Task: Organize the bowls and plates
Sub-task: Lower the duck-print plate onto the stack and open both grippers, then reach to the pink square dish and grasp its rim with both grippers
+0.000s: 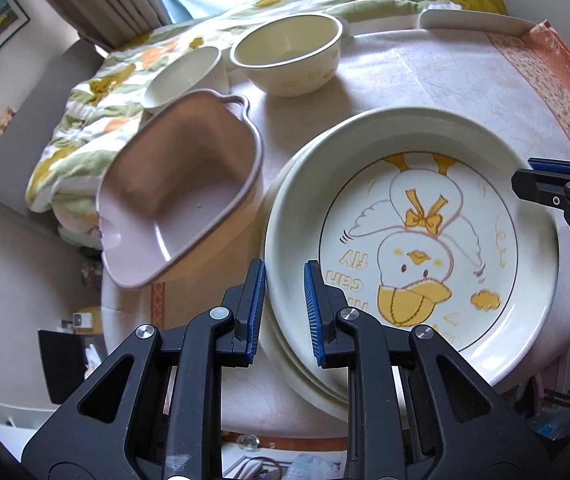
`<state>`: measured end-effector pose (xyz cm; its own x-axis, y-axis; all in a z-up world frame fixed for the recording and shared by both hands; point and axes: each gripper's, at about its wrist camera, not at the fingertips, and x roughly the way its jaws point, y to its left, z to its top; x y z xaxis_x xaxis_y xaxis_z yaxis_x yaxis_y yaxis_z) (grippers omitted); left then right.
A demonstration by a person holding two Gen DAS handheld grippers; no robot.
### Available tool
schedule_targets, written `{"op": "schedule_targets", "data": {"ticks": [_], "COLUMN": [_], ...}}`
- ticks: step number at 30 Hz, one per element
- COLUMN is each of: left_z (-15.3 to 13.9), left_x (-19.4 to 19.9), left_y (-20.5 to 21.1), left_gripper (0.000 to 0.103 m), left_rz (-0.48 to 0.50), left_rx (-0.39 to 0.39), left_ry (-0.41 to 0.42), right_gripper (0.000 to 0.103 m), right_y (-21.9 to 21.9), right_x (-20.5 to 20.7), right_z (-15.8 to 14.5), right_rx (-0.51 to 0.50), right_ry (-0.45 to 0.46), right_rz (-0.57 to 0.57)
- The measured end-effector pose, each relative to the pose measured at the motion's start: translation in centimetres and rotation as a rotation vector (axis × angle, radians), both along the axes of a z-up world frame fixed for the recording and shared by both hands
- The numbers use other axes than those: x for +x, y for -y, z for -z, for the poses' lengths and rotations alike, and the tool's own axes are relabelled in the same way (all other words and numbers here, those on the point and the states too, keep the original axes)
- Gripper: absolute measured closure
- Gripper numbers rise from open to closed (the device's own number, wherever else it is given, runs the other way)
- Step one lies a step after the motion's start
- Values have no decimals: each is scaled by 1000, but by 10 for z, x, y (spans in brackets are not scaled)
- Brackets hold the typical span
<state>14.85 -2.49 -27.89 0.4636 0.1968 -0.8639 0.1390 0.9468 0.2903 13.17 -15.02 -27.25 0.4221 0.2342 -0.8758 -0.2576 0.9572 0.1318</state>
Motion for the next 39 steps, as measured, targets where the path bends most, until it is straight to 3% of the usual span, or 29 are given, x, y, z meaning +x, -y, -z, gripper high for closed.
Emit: {"op": "schedule_targets", "data": {"ticks": [10,19,21,22,23,24,25,26,31,35,39], "left_z": [-3,-50,-57,-61,-64,-70,-79,-86,-90,-87,-79], "left_x": [3,-2,-2,-3,-3,-6,-12,-15,-16,-25,-29], "left_y": [-7,-25,-33,-38,-41,-46,-52,-57,-87,-125,-154], "left_gripper": [85,85,79,58,15,0,0,0,0,0,0], "left_rz": [-7,-51,-85,-106,-123,-146,-164,-175,-266,-387,-470], "left_rx": [-48,-161,-177,-186,-192,-199,-217,-239,-361,-499,-559], "left_ry": [-6,70,75,79,85,111,155,178,145,146,157], "right_gripper": [92,92,92,88,82,55,14,0,0,0,0], "right_y": [-5,7,9,9,10,11,11,12,11,0,-18], "right_x": [1,6,7,8,8,9,10,11,18,27,40], "right_z": [-2,-40,-50,-54,-60,-64,-69,-73,-84,-86,-88], "right_rx": [-17,77,89,90,93,98,108,124,179,168,170], "right_ry": [3,32,45,54,69,78,85,94,138,92,88], "right_rz": [-3,-21,-26,-25,-23,-26,-32,-41,-93,-161,-207]}}
